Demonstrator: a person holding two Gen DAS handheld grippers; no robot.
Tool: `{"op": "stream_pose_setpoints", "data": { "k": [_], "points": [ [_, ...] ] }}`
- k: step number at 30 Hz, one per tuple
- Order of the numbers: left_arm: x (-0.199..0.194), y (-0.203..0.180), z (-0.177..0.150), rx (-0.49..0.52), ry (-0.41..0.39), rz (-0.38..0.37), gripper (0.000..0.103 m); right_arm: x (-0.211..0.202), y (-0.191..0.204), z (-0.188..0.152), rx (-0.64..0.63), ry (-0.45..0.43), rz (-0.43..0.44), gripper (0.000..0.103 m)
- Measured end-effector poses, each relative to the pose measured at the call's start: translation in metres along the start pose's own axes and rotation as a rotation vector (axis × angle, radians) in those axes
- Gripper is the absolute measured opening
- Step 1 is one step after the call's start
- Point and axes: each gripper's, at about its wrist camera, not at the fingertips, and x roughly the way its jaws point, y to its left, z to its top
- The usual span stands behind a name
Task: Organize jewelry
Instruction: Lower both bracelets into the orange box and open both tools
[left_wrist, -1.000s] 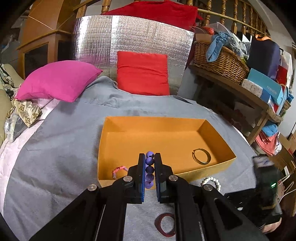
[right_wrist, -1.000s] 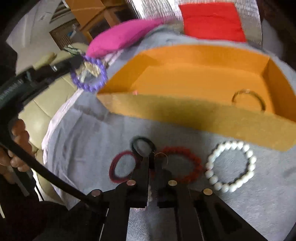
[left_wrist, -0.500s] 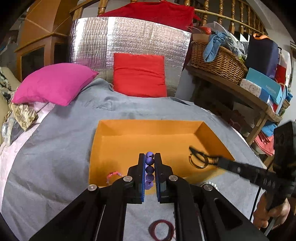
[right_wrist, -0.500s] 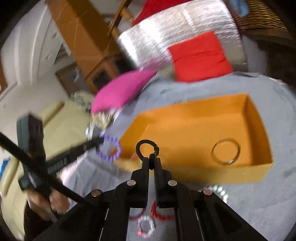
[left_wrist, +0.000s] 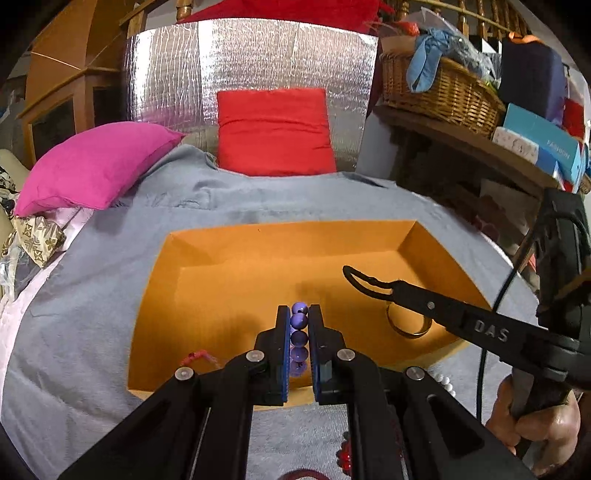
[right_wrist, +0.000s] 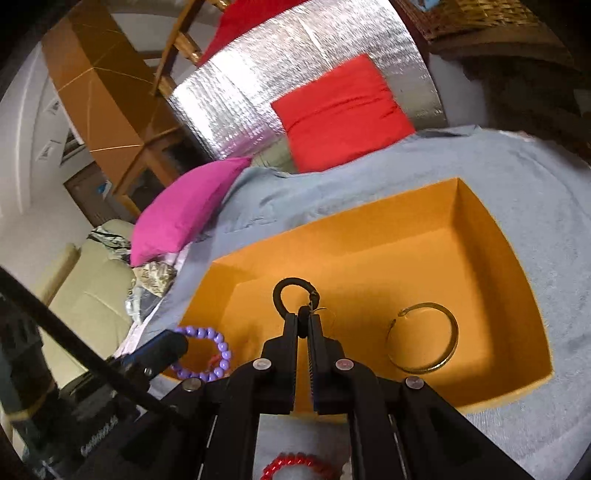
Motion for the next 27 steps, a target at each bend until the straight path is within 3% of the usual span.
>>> {"op": "stream_pose_setpoints", "data": {
  "k": [19,21,23,27],
  "points": [
    [0.029,-0.008,-0.009,0.061,0.082,0.159,0.010,0.028,-0.021,0.002,0.036,0.063,-0.046,0.007],
    [0.029,-0.009,-0.009,0.067,0.084,0.171,0.016,0.028,-0.021,0.003,0.046,0.065,-0.042,0.007],
    [0.027,-0.011,-0.009,0.077,0.080,0.181,0.039,0.027,-0.022,0.003,0.055,0.063,-0.032,0.008],
    [0.021,-0.013,-0.009,0.098,0.061,0.206,0.054,0.020,-0.022,0.004,0.061,0.047,-0.018,0.008]
  ]
}}
